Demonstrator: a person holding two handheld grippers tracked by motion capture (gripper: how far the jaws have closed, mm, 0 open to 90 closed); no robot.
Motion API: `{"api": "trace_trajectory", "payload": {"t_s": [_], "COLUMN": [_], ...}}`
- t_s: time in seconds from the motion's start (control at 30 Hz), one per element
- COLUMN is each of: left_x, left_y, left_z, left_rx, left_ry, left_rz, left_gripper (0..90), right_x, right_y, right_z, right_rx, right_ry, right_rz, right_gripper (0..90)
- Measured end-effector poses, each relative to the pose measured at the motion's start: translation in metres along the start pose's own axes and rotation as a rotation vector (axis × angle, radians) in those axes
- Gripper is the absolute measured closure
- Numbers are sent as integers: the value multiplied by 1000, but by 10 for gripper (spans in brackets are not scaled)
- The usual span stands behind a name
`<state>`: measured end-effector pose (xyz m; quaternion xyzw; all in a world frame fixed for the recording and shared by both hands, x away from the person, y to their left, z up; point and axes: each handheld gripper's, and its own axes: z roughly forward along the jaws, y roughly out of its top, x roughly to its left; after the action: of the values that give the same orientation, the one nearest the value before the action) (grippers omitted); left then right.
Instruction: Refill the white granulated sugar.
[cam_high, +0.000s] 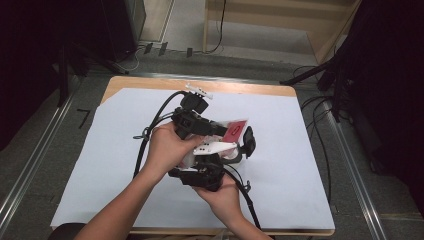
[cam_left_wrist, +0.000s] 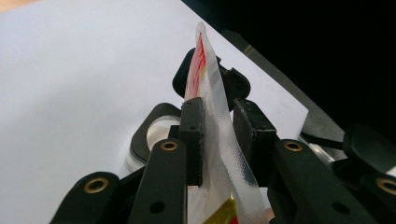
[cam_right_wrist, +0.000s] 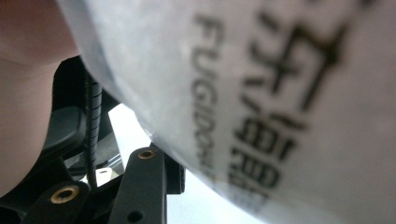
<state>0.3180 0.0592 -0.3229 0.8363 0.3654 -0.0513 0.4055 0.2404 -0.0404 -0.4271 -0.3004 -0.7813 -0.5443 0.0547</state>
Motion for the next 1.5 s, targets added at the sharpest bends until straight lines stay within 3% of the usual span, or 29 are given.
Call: {"api": "trace_trajectory", "payload": {"t_s": [0.23,0.43,0.6,1.5], "left_x": [-2,-9,-8,-9], "left_y": [0,2,1,1], "left_z": [-2,-5,-2,0], "left_rx": [-3,0,4,-1], "left_ry": [9,42,40,37], "left_rz": [5,28,23,34], "left_gripper": [747,743,744,754], "right_x": [1,4,3,2], "right_y": [2,4,1,-1], "right_z": [0,-1,1,1], "right_rx": [12,-18,-19,-31], "right_ry": [-2,9,21,2], "right_rz": [1,9,28,9], "right_gripper": [633,632,631,632]}}
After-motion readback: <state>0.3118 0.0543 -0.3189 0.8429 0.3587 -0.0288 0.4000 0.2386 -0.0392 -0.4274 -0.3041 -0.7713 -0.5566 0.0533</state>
